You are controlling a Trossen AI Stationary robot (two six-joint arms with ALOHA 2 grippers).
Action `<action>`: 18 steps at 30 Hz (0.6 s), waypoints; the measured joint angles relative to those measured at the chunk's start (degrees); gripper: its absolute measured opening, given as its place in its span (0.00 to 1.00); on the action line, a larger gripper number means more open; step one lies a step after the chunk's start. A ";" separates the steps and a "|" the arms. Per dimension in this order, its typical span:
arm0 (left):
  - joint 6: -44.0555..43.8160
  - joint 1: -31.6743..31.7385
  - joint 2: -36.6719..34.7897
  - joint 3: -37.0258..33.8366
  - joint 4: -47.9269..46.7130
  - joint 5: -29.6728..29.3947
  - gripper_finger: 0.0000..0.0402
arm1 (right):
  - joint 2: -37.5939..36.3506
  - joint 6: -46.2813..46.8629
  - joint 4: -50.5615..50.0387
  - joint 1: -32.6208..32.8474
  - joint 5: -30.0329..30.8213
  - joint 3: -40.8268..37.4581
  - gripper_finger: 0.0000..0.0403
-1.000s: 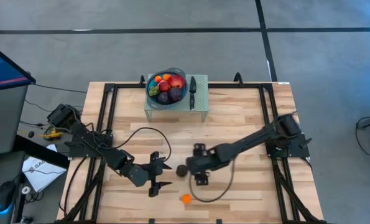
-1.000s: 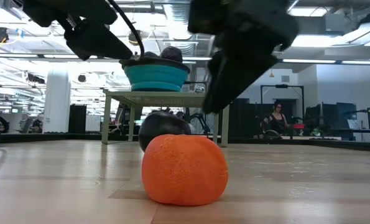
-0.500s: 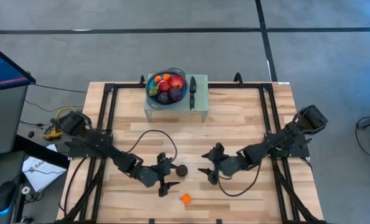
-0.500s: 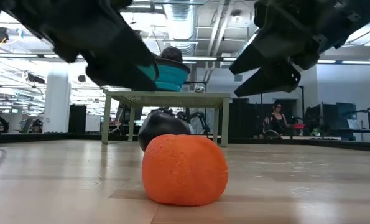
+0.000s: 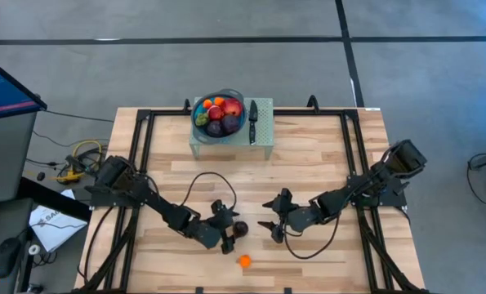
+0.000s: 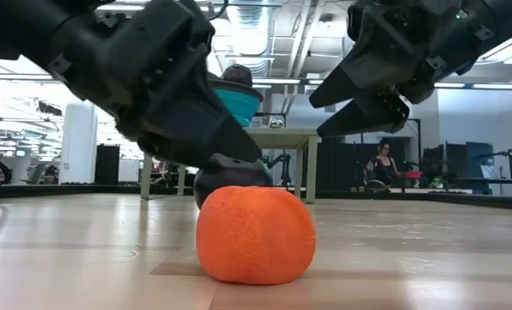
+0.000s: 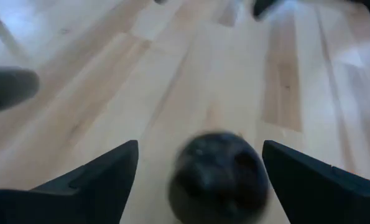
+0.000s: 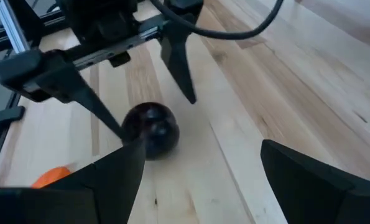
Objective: Pick & Place Fruit
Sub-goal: Put the purple plum into the blue strainer bowl
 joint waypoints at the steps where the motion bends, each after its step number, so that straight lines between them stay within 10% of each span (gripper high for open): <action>1: 0.12 0.05 -0.02 0.04 0.03 -0.82 0.83 | 0.04 0.00 -0.01 0.05 -0.03 0.00 0.78; 18: 13.59 4.78 0.14 -0.05 -0.13 12.04 0.80 | 0.04 0.77 0.29 0.82 -0.19 0.00 0.78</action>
